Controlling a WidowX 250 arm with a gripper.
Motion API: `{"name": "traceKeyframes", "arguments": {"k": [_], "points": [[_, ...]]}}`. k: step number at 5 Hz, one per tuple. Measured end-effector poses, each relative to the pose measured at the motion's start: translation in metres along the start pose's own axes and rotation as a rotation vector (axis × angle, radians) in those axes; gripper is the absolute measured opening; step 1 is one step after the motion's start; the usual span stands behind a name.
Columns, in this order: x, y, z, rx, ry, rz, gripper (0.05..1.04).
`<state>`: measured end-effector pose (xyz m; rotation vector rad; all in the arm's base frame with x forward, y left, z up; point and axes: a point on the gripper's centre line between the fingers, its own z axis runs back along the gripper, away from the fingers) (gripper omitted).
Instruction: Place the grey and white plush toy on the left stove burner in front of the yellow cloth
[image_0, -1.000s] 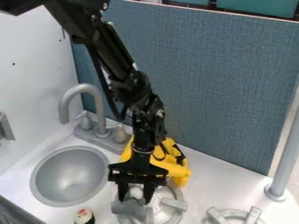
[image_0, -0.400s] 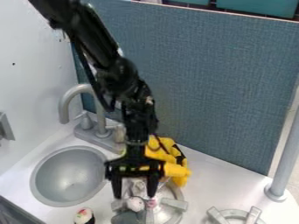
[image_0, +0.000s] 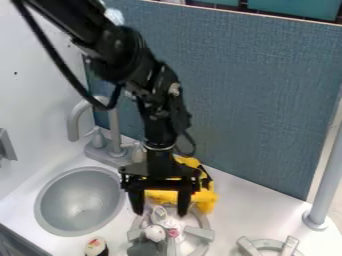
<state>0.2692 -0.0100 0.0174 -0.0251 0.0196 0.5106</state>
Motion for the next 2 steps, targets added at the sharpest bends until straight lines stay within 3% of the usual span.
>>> {"name": "traceKeyframes", "arguments": {"k": [1, 2], "points": [[-0.035, 0.000, 0.012, 0.012, 0.015, -0.121, 1.001], [-0.050, 0.001, 0.015, 0.021, 0.093, -0.232, 1.001]]}}
